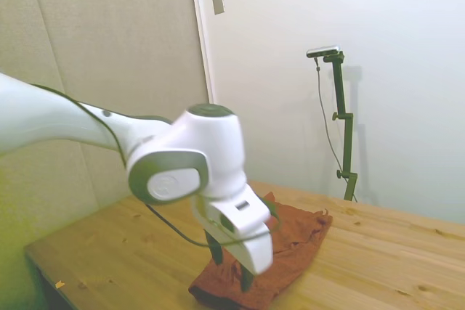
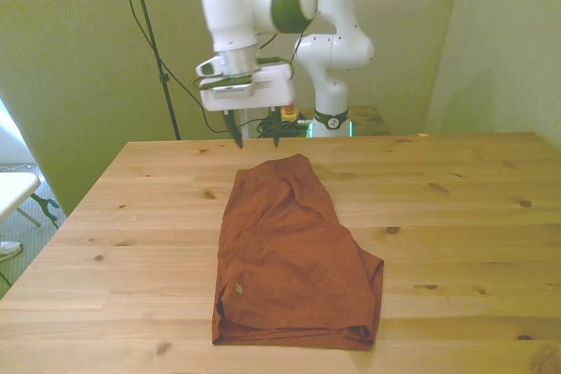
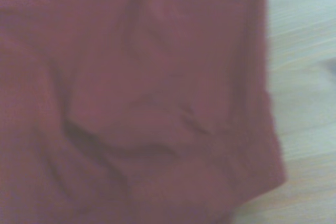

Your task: Unfold the shorts

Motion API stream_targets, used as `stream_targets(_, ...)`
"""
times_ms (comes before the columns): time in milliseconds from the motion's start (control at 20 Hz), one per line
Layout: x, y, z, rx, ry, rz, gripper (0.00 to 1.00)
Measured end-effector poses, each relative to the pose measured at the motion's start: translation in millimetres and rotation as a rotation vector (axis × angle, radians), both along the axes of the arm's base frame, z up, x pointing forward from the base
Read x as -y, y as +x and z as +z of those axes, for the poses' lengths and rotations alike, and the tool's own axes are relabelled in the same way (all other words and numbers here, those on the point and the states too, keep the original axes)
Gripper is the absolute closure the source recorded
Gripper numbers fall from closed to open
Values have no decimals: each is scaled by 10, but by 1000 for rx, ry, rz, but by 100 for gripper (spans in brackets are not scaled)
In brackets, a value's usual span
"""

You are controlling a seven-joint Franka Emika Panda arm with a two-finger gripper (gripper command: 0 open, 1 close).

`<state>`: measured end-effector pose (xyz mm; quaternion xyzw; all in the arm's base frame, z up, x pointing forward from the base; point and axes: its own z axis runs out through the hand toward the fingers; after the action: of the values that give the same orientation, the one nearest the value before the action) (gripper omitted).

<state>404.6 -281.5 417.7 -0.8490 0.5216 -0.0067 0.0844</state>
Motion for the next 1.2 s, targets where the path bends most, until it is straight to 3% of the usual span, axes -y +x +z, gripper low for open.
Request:
stream_targets(200, 610, 1, -236, -31, 128, -22, 0)
stream_targets(400, 875, 94, -332, -3, 283, 33, 0)
stream_targets(650, 1063, 261, -381, 10, 342, 48, 0)
stream_targets(900, 943, 464, -580, 8, 386, 91, 0)
stream_targets(950, 895, 497, -614, 2, 394, 105, 100)
stream_targets(1200, 726, 555, -704, -15, 429, 150, 100)
